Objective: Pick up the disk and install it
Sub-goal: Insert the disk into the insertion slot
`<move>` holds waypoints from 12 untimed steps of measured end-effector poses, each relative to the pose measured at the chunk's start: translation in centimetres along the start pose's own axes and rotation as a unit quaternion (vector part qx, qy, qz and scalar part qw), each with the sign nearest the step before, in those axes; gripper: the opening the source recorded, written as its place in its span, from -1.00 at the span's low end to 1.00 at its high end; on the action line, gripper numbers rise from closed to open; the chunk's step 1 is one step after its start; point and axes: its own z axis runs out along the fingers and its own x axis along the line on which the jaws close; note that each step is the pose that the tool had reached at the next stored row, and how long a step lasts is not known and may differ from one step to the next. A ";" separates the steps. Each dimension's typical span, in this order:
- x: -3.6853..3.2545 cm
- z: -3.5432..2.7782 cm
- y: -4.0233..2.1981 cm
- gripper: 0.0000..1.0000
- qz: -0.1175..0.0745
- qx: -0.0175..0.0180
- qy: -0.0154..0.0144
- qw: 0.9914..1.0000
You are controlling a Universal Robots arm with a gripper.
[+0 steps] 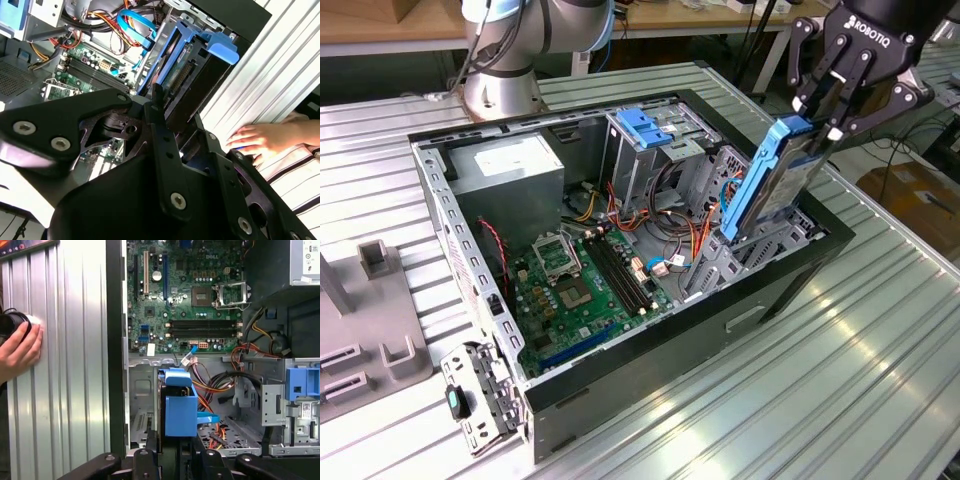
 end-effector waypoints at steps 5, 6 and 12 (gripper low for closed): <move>-0.25 0.42 0.14 -0.30 -0.001 0.000 0.001 1.000; -0.36 0.45 0.14 -0.30 -0.002 0.000 0.002 1.000; -0.40 0.75 0.15 -0.30 -0.002 0.000 0.002 1.000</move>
